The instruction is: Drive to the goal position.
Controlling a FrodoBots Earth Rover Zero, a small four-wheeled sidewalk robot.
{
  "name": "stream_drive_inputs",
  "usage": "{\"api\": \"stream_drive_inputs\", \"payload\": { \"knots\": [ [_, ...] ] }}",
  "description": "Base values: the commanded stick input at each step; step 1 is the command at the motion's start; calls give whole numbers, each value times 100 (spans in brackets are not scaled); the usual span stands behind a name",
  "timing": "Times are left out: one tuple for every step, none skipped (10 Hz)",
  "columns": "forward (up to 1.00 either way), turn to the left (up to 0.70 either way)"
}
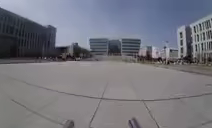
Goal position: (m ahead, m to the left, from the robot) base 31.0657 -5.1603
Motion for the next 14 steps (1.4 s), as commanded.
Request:
{"api": "stream_drive_inputs", "payload": {
  "knots": [
    [100,0],
    [100,0],
    [100,0],
    [100,0],
    [100,0],
    [100,0],
    [100,0],
    [100,0],
    [100,0],
    [100,0],
    [100,0],
    [100,-10],
    [100,-27],
    [100,-27]
  ]
}}
